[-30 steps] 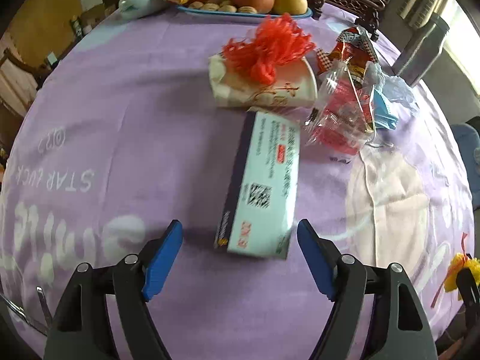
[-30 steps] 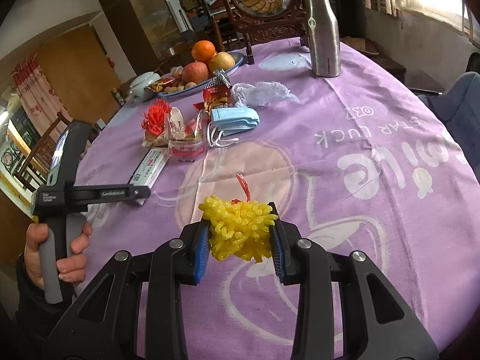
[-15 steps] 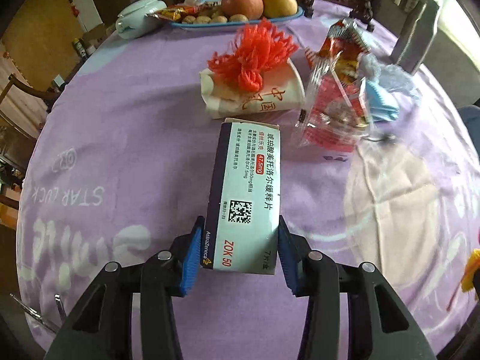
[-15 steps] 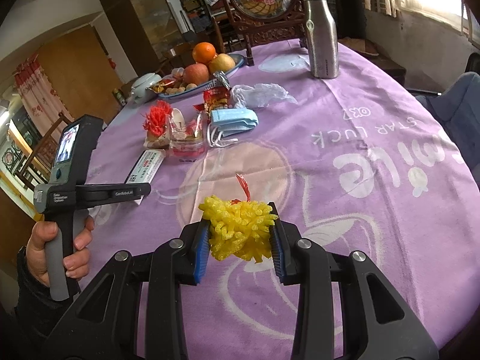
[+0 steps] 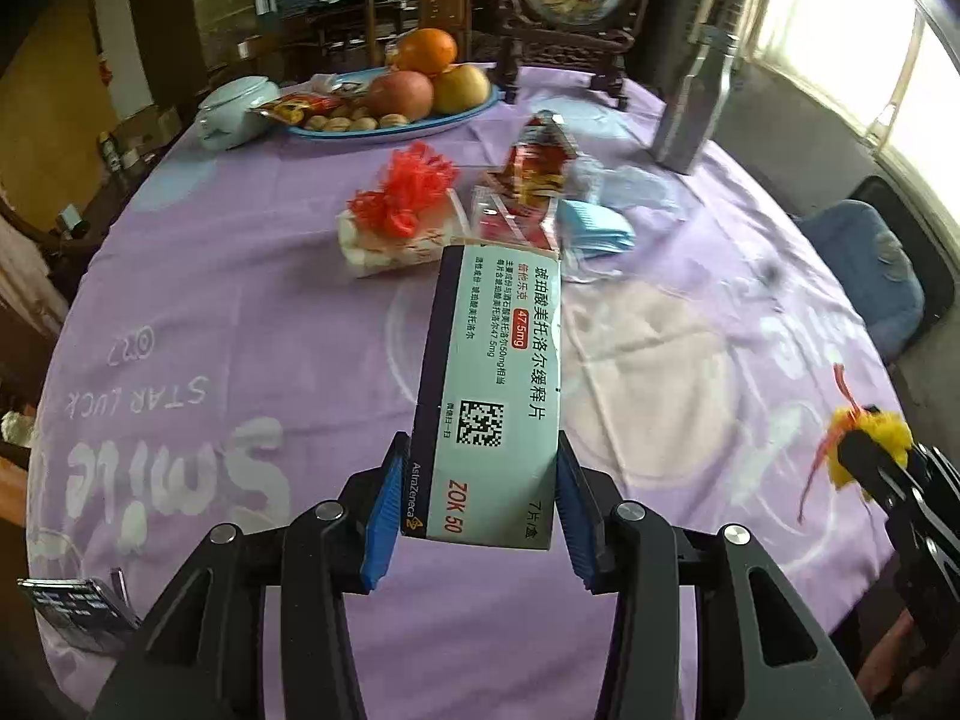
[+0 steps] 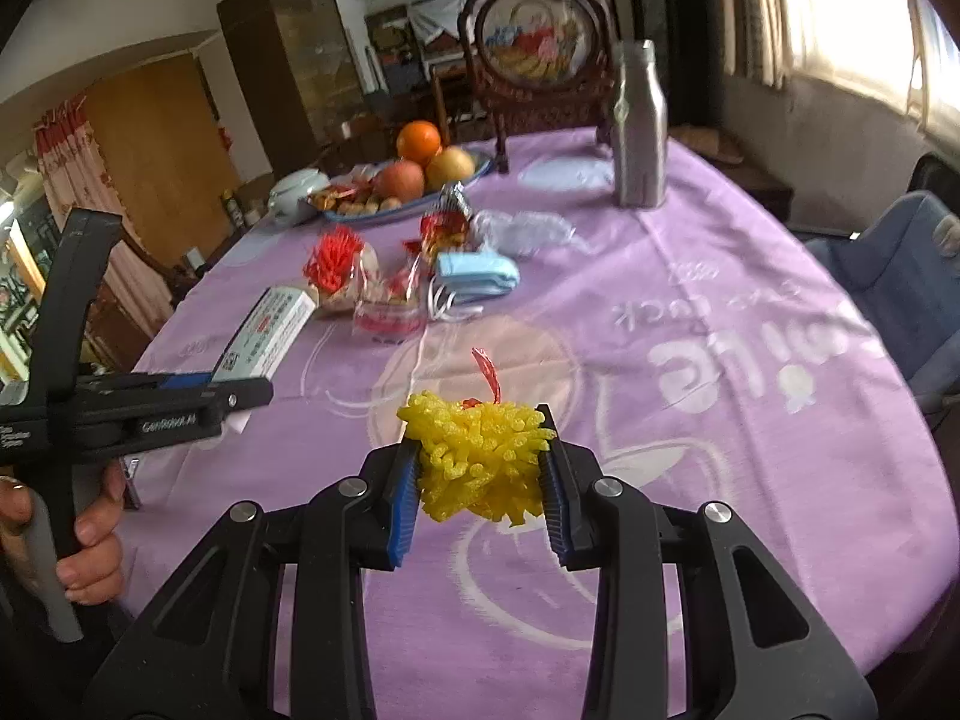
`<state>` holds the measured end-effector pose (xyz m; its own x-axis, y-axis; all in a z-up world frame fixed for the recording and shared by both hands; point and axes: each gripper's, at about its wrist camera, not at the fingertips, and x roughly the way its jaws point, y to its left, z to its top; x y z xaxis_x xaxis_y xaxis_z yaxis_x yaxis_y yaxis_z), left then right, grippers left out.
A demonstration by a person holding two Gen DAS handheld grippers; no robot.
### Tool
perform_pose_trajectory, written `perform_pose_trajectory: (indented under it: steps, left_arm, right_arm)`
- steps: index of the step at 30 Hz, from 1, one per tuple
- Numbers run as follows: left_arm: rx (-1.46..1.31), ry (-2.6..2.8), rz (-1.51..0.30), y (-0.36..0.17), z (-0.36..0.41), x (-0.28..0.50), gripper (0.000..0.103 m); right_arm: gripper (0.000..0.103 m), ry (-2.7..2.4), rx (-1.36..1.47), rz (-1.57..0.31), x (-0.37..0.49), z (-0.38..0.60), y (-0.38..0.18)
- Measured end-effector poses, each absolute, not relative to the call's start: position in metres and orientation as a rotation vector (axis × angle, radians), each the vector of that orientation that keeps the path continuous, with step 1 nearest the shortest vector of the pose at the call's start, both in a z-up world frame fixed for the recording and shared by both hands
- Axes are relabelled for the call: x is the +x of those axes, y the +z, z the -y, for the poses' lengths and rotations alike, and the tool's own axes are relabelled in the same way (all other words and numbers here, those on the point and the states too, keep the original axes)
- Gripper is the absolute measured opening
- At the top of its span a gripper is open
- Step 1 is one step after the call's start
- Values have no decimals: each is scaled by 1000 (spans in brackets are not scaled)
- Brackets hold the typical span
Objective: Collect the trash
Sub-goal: 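Carry the pom-pom and medicine box in both grippers over the red wastebasket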
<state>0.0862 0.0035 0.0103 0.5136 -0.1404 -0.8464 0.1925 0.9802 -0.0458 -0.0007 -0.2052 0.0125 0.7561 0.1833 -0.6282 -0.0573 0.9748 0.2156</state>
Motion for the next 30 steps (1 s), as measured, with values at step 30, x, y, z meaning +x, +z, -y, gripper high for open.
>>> perform_pose_trajectory:
  steps: [30]
  left_arm:
    - [233,-560,-922,26,103,-17,46]
  right_arm:
    - [36,-26,261,-592,-107,273,13]
